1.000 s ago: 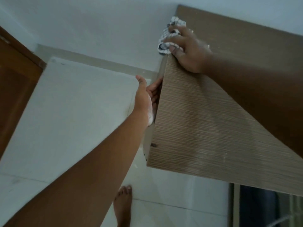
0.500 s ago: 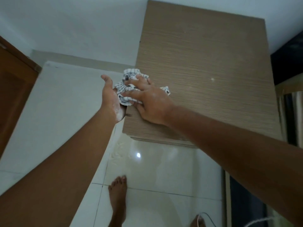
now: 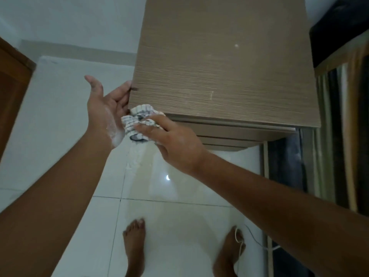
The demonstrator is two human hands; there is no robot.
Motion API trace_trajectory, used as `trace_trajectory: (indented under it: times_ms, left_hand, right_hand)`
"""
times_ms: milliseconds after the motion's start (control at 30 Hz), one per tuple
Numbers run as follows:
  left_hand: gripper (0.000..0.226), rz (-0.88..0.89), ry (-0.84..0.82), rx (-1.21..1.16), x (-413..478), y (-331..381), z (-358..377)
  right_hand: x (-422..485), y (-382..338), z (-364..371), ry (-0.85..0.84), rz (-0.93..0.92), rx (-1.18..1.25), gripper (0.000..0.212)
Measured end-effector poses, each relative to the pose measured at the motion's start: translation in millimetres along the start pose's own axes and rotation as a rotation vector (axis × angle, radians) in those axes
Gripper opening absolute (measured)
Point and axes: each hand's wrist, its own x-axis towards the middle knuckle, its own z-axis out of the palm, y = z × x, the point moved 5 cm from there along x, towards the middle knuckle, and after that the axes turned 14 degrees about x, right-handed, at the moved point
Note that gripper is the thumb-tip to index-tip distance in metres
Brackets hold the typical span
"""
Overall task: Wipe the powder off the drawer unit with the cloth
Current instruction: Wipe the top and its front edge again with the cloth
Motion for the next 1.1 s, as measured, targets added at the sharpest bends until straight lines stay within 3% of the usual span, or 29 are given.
trace_trajectory:
  times_ms: [133, 233, 300, 433, 500, 767, 1000, 1100]
  left_hand:
    - [0.097, 0.043, 0.091, -0.002, 6, 9, 2]
    - [0.098, 0.029, 0.073, 0.06, 15, 16, 12]
    - [0.101, 0.014, 0.03, 0.125, 18, 19, 20]
    - [0.102, 0.013, 0.009, 0.135, 22, 17, 23]
    - [0.103, 0.016, 0.003, 0.108, 23, 15, 21]
    - [0.102, 0.021, 0.028, 0.099, 26, 11, 22]
    - [0.1, -0.04, 0.03, 0.066, 22, 11, 23]
    - [0.098, -0.067, 0.068, 0.095, 15, 17, 17]
  right_hand:
    - [-41, 15, -52, 0.434, 0.181, 0.137, 0.046]
    - [-63, 37, -109, 0.831, 0.265, -0.011, 0.042]
    - [-69, 58, -135, 0.942, 0.392, -0.076, 0.039]
    - [-48, 101, -124, 0.615, 0.758, -0.239, 0.051]
    - [-26, 88, -97, 0.48, 0.66, -0.285, 0.056]
    - [13, 30, -13, 0.305, 0.286, -0.139, 0.054]
    - [9, 3, 17, 0.078, 0.144, -0.036, 0.05]
    - [1, -2, -8, 0.175, 0.222, 0.175, 0.041]
